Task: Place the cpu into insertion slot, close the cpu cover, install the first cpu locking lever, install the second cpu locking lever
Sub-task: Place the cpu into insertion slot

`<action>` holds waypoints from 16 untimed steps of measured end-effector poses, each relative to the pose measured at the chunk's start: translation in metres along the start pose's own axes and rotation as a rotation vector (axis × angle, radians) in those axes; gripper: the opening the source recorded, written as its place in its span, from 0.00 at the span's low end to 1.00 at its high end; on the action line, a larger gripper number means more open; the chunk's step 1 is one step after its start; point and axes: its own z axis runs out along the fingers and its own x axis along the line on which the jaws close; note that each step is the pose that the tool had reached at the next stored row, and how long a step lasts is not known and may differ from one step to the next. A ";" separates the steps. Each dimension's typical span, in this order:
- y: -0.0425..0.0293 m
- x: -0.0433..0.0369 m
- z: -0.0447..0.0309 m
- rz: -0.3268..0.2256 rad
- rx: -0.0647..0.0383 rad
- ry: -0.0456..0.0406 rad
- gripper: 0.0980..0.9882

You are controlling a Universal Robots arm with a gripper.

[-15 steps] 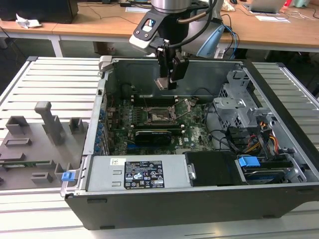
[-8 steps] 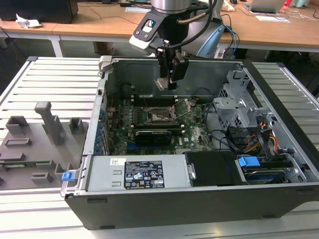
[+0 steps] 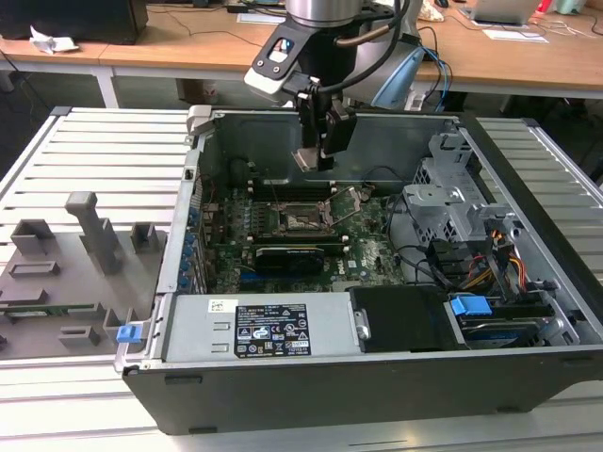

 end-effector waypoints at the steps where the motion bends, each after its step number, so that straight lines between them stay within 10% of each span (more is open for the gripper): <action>1: 0.0000 0.0000 0.0002 0.000 0.000 0.0000 0.48; 16: -0.0004 0.0000 0.0047 0.000 0.000 0.0000 0.48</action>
